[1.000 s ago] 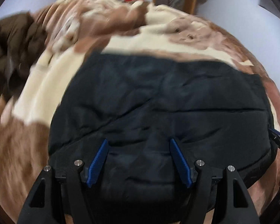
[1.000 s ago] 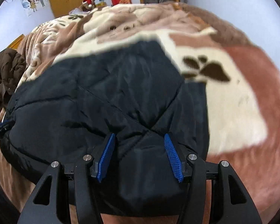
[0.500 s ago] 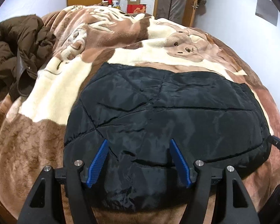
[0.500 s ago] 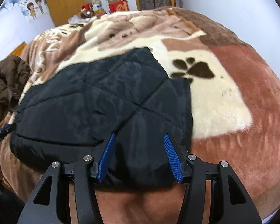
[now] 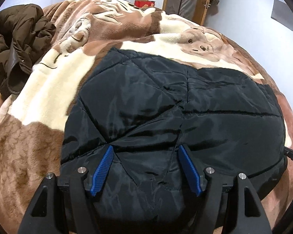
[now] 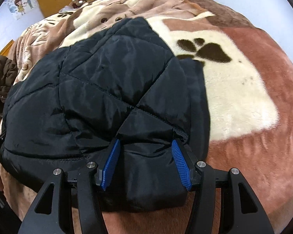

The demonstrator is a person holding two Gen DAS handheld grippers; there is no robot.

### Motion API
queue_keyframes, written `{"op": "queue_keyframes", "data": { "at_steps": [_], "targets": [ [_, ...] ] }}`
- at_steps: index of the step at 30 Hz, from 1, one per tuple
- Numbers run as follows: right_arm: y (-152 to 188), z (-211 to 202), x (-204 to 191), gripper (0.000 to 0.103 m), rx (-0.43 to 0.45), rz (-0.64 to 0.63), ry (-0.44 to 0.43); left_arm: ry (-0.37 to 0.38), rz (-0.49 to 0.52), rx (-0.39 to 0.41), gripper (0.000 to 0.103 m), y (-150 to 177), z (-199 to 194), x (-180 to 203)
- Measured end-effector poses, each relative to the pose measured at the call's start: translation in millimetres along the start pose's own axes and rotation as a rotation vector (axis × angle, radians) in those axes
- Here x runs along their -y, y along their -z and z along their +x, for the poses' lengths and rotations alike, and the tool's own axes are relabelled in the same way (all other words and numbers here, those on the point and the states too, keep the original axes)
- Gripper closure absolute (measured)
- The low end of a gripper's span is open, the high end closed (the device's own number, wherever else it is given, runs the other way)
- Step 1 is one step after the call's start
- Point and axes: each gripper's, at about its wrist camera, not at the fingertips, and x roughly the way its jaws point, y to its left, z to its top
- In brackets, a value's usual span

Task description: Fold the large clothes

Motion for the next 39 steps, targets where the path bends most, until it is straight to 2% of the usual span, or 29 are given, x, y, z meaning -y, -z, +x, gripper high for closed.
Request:
{"op": "queue_keyframes", "data": {
  "at_steps": [4,8,11,13,15,17,23,25,31,35,39],
  "targets": [
    [-7,-43,2,0.048,0.12,0.006,-0.054,0.023,-0.018,0.066,0.033,-4,-31,-8],
    [-26,-47,1,0.048,0.162,-0.022,-0.052,-0.007,-0.024,0.089,0.033,-14,-34,-20],
    [-42,-23,5,0.048,0.133,-0.02,-0.042,-0.032,-0.041,0.066,0.033,-23,-17,-31],
    [-46,4,11,0.048,0.07,-0.003,-0.014,-0.055,-0.049,0.039,0.033,-24,0,-40],
    [-44,27,20,0.048,0.031,0.031,-0.039,-0.033,-0.077,0.019,0.031,-20,16,-50],
    [-39,38,25,0.046,0.03,0.053,-0.069,-0.008,-0.101,0.02,0.029,-17,24,-55],
    [-40,33,25,0.045,0.022,0.058,-0.05,-0.024,-0.09,0.017,0.029,-14,23,-50],
    [-39,18,20,0.045,0.041,0.042,-0.024,-0.032,-0.089,0.015,0.03,-13,11,-47],
    [-6,-37,17,0.044,0.125,0.01,-0.057,-0.005,-0.048,0.075,0.031,3,-49,-41],
    [16,-43,28,0.044,0.109,0.033,-0.071,-0.005,-0.063,0.066,0.031,18,-65,-49],
    [20,-43,34,0.044,0.109,0.046,-0.07,-0.036,-0.083,0.058,0.031,21,-69,-60]
  ]
}}
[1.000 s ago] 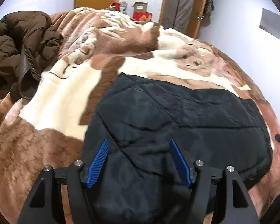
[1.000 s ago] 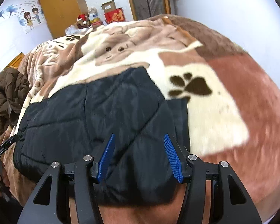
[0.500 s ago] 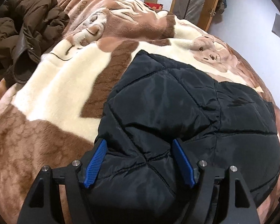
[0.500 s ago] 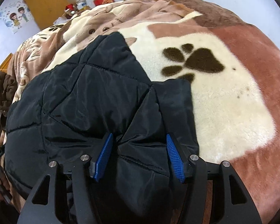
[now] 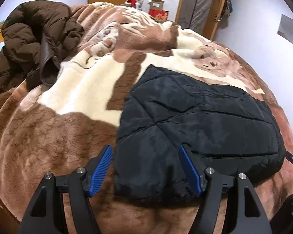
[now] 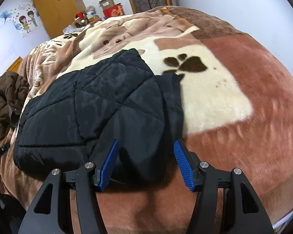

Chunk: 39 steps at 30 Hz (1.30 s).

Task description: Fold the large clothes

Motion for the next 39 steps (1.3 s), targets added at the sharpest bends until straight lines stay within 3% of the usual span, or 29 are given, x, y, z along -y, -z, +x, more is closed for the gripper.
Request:
{"op": "queue_keyframes", "data": {
  "at_steps": [9,19,22,28,33,39],
  "targets": [
    [-8,5,-6,0.044,0.006,-0.033,-0.007,-0.049,0.001,0.016,0.031,-1,0,10],
    [-18,30,-7,0.044,-0.019,-0.023,0.006,-0.084,0.021,-0.007,0.031,-9,27,13],
    [-18,35,-4,0.038,-0.029,-0.019,0.016,-0.091,0.017,-0.013,0.031,-9,32,10],
    [-18,43,-1,0.038,-0.042,-0.014,0.02,-0.096,0.01,-0.026,0.031,-12,45,5],
    [-19,56,9,0.034,-0.068,0.01,-0.007,-0.079,-0.013,-0.044,0.029,-18,63,-7],
    [-22,72,19,0.031,-0.094,0.037,-0.048,0.001,-0.102,-0.074,0.026,-24,87,-33]
  ]
}}
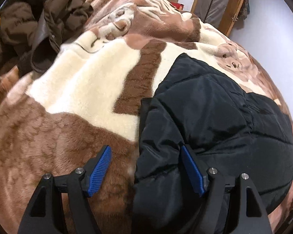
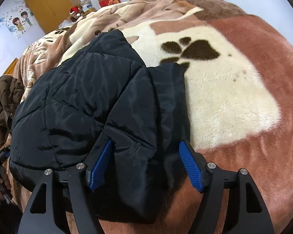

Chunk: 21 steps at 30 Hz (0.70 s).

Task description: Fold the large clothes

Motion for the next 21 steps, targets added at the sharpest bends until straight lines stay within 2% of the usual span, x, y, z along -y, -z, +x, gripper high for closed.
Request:
{"op": "queue_keyframes", "data": {
  "at_steps": [5,15,21],
  "targets": [
    [-9,12,8,0.028,-0.021,0.02,-0.034,0.062,-0.042,-0.032,0.022,-1,18,-9],
    [-2,15,24,0.028,-0.058,0.097,-0.121,0.151,-0.074,-0.072,0.024,4,29,-10],
    [-11,25,23,0.025,-0.068,0.076,-0.136,0.21,-0.079,-0.102,0.022,-5,50,-10]
  ]
}}
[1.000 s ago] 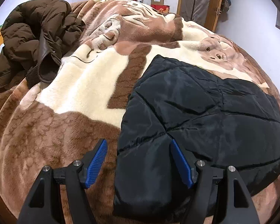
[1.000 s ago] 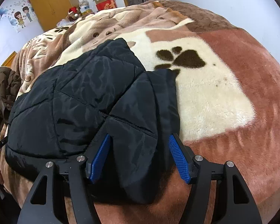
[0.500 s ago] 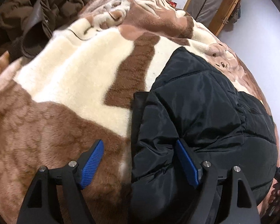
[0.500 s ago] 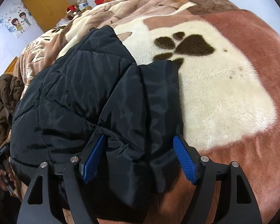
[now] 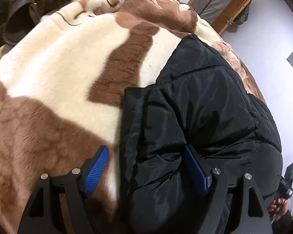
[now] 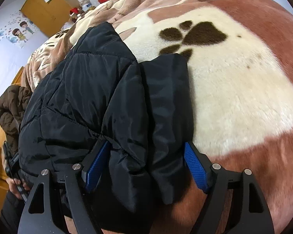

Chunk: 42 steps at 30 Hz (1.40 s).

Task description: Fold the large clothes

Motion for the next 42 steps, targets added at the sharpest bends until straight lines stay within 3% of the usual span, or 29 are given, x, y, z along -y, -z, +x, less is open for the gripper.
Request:
{"op": "queue_keyframes", "data": {
  "at_steps": [10,15,18,20,22,23,33,34,39,42],
  "targets": [
    [0,1,3,0.03,-0.017,-0.009,-0.065,0.087,-0.008,-0.031,0.029,0,5,-2],
    [-10,15,14,0.019,-0.027,0.012,-0.102,0.112,-0.01,-0.038,0.024,-8,15,-4],
    [-10,21,18,0.019,-0.047,0.044,-0.143,0.139,-0.022,-0.051,0.023,-11,21,-6],
    [-8,18,13,0.027,-0.049,0.04,-0.154,0.149,-0.025,-0.058,0.024,-10,22,-7],
    [-5,11,6,0.042,-0.041,0.016,-0.147,0.14,-0.02,-0.052,0.026,-8,20,-5],
    [-3,9,4,0.044,-0.041,0.003,-0.143,0.136,-0.007,-0.053,0.027,-6,19,-2],
    [-15,27,3,0.044,-0.062,0.03,-0.157,0.137,0.01,-0.057,0.024,-11,33,6],
    [-14,26,2,0.046,-0.06,0.028,-0.152,0.126,0.014,-0.052,0.026,-11,32,8],
    [-11,9,-18,0.067,-0.036,-0.003,-0.101,0.02,0.099,-0.01,0.058,-4,14,38],
    [-11,-8,-30,0.074,-0.012,-0.016,-0.069,-0.028,0.111,0.001,0.068,-3,-1,49]
  ]
}}
